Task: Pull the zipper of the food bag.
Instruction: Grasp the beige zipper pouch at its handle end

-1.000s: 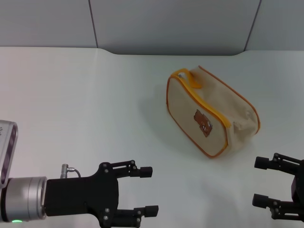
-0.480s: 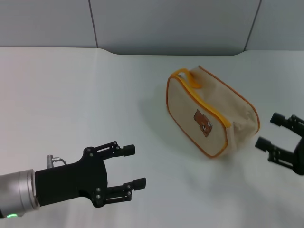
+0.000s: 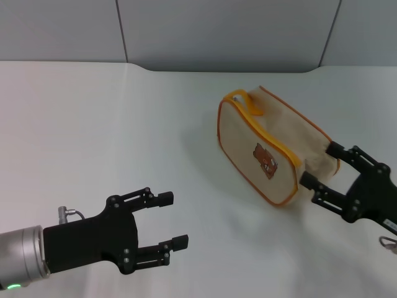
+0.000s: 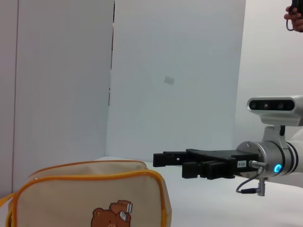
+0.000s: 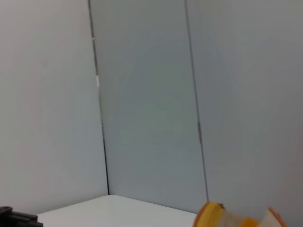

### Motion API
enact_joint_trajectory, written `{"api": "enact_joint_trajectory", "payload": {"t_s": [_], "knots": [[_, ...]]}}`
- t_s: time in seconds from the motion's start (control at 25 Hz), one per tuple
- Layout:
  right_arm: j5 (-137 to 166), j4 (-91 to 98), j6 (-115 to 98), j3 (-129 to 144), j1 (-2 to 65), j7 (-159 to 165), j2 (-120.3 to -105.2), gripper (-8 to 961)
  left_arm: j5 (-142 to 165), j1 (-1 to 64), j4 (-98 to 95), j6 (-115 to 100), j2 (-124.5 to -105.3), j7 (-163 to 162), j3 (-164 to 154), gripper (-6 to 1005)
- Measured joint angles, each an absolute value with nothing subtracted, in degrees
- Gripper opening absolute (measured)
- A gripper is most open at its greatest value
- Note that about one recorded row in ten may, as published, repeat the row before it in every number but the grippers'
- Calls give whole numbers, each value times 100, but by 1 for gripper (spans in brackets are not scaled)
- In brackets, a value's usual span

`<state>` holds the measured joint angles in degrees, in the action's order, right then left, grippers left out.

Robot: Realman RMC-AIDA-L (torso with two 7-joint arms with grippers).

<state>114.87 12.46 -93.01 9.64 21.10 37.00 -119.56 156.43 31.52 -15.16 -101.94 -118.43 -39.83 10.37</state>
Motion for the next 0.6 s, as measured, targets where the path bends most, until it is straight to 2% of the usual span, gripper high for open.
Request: {"api": "enact_joint_trajectory", "payload": {"t_s": [0.6], "knots": [[11508, 349, -8434, 969, 2631, 2481, -11956, 752, 15634, 3185, -1498, -10193, -11857, -3984, 1072, 757]]}}
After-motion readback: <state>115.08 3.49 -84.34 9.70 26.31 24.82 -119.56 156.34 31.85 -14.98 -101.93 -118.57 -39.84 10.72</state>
